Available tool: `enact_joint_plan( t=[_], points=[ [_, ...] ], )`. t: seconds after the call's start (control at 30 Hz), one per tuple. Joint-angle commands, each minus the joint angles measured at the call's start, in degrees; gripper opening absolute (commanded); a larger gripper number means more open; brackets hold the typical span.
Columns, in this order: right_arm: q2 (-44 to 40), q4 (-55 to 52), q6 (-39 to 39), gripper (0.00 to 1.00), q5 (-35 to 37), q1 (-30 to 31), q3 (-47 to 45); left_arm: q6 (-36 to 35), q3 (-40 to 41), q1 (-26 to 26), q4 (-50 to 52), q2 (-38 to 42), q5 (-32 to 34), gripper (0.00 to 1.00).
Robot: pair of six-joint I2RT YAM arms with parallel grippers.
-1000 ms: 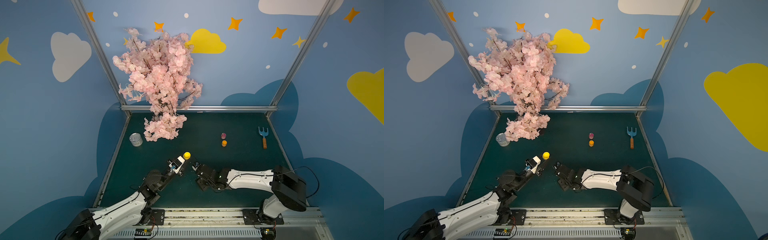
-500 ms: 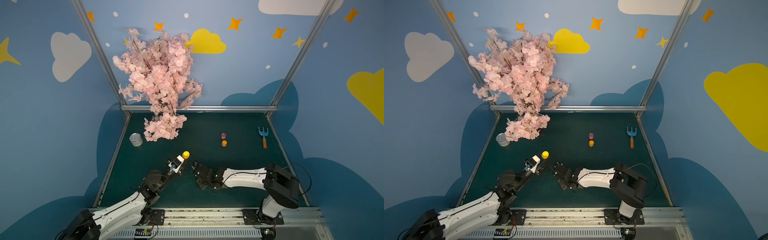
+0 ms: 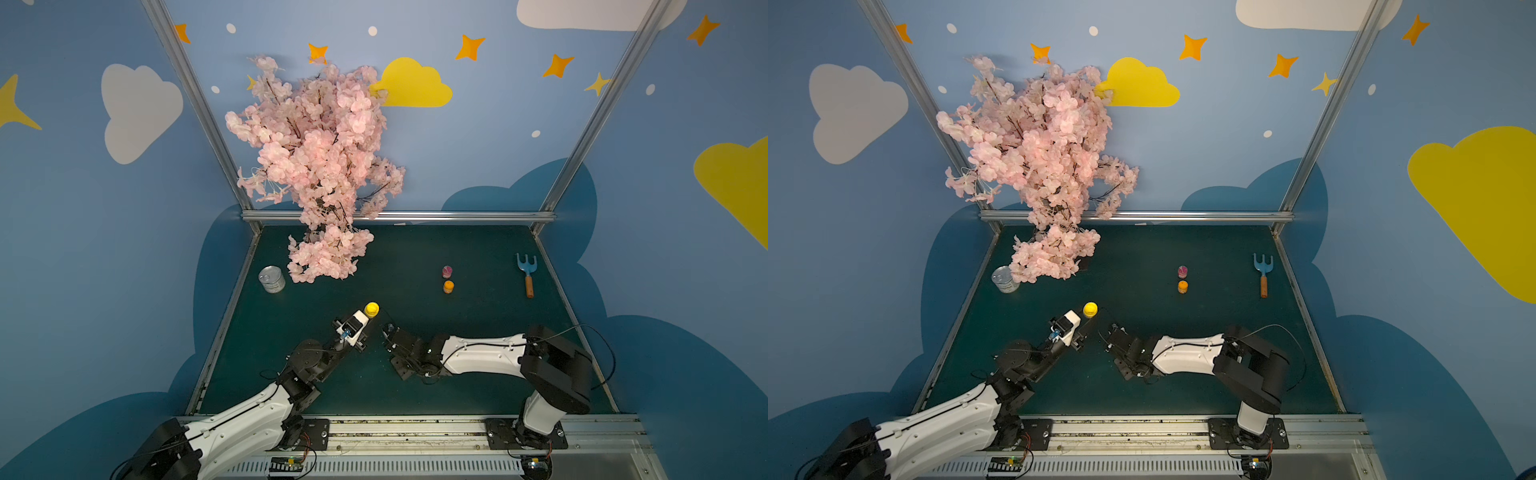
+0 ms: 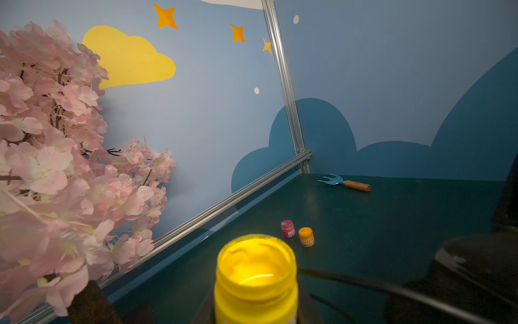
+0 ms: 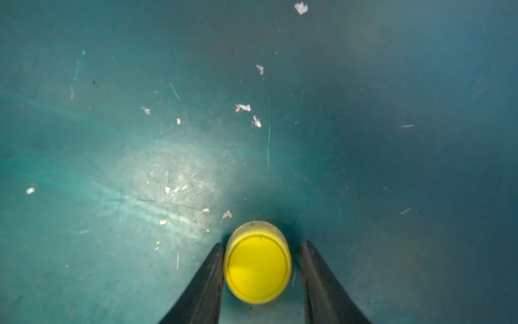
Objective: Close the paint jar lid
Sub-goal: Pick up the lid from the center of the board.
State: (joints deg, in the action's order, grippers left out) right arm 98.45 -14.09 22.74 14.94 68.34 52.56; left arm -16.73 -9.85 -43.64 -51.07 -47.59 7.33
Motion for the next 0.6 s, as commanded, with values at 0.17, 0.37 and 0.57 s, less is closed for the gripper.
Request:
enact_joint_plan(
  t=[0.17,0.37,0.57],
  points=[
    [0.2,0.0,0.4,0.47,-0.5,-0.2,1.2,-0.3,0.2,-0.1,-1.2,0.2,-0.3,0.35],
    [-0.3,0.2,0.3,0.51,-0.6,-0.1,1.1,-0.4,0.1,-0.1,-1.3,-0.1,-0.5,0.35],
    [-1.1,0.6,0.3,0.47,-0.5,-0.1,0.5,-0.4,0.0,0.0,-1.1,-0.4,-0.5,0.35]
  ],
)
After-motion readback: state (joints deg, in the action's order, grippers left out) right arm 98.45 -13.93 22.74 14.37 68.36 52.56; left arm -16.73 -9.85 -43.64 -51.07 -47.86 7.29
